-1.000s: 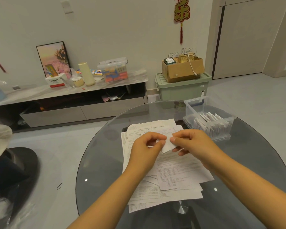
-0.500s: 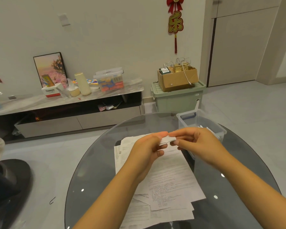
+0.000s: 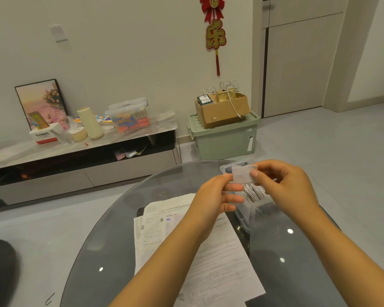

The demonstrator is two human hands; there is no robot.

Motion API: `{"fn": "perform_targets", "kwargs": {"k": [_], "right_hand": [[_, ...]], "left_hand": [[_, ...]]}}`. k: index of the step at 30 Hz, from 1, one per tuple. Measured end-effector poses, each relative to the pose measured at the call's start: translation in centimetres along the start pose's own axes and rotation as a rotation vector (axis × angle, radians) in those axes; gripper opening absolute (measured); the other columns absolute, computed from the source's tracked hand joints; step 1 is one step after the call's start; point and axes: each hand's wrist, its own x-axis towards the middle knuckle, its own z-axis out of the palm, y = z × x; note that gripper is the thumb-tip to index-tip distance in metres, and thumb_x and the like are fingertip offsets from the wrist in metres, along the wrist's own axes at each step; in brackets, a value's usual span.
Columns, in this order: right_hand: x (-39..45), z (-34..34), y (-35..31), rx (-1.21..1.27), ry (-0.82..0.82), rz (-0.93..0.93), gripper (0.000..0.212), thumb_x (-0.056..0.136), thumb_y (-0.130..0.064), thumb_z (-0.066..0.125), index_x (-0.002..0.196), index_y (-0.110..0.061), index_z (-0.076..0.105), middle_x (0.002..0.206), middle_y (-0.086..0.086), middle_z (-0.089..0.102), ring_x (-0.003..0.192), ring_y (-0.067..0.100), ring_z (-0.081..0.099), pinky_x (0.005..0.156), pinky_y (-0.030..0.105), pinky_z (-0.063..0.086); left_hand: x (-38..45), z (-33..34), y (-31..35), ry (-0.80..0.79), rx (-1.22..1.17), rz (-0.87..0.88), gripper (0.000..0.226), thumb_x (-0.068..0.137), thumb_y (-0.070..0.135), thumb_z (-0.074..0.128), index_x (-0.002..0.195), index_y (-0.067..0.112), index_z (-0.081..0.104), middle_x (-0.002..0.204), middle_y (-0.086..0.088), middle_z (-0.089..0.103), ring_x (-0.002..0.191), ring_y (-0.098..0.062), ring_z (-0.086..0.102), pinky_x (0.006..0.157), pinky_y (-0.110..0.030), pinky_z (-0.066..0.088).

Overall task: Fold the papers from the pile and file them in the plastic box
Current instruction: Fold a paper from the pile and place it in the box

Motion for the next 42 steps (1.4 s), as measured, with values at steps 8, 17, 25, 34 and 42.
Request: {"fn": "perform_targets", "kwargs": {"k": [8, 17, 25, 34, 42], "right_hand": [[1.5, -1.6, 1.7, -0.29, 0.156, -0.011, 0.017, 0.087, -0.014, 0.063, 0.099, -0.02, 0.072, 0.081, -0.006, 0.066, 0.069, 0.004, 0.058, 0.065, 0.014, 0.044], [2.2, -2.4, 2.9, -0.506, 0.092, 0.176, 0.013, 0.084, -0.029, 0.066, 0.084, -0.018, 0.072, 0.078, 0.0, 0.068, 0.073, 0.02, 0.062, 0.069, 0.035, 0.052], [2.1, -1.6, 2.5, -0.689, 0.038, 0.207, 0.011, 0.085, -0.019, 0.059, 0.087, -0.012, 0.068, 0.087, 0.007, 0.065, 0.08, 0.026, 0.06, 0.071, 0.036, 0.051], [3.2, 0.0, 1.3, -1.137, -0.221, 0.268, 0.024, 0.084, -0.015, 0.053, 0.064, -0.018, 0.041, 0.064, -0.005, 0.034, 0.074, 0.018, 0.041, 0.052, 0.022, 0.028], [3.7, -1.0, 2.7, -0.952, -0.295, 0.327, 0.018, 0.087, -0.017, 0.052, 0.095, -0.012, 0.067, 0.095, 0.003, 0.038, 0.083, 0.024, 0.052, 0.064, 0.027, 0.038]], "left_hand": [[3.7, 2.3, -0.7, -0.021, 0.513, 0.18, 0.035, 0.101, 0.024, 0.034, 0.128, 0.019, 0.056, 0.107, 0.005, 0.065, 0.09, -0.007, 0.06, 0.074, -0.015, 0.046], [7.8, 4.2, -2.3, -0.406, 1.293, 0.564, 0.046, 0.09, 0.03, 0.021, 0.102, 0.017, 0.063, 0.112, 0.002, 0.059, 0.098, -0.013, 0.048, 0.091, -0.032, 0.024], [7.9, 3.9, -2.4, -0.424, 1.343, 0.601, 0.053, 0.086, 0.035, 0.014, 0.098, 0.012, 0.06, 0.104, -0.003, 0.059, 0.097, -0.014, 0.042, 0.089, -0.031, 0.024], [7.2, 2.6, -3.5, -0.41, 1.199, 0.556, 0.027, 0.088, 0.029, 0.022, 0.09, 0.023, 0.048, 0.094, 0.007, 0.05, 0.091, -0.005, 0.032, 0.098, -0.031, 0.023], [7.7, 2.6, -3.4, -0.432, 1.259, 0.516, 0.058, 0.085, 0.034, 0.019, 0.134, 0.022, 0.046, 0.123, 0.0, 0.055, 0.112, -0.014, 0.039, 0.103, -0.033, 0.019]]}}
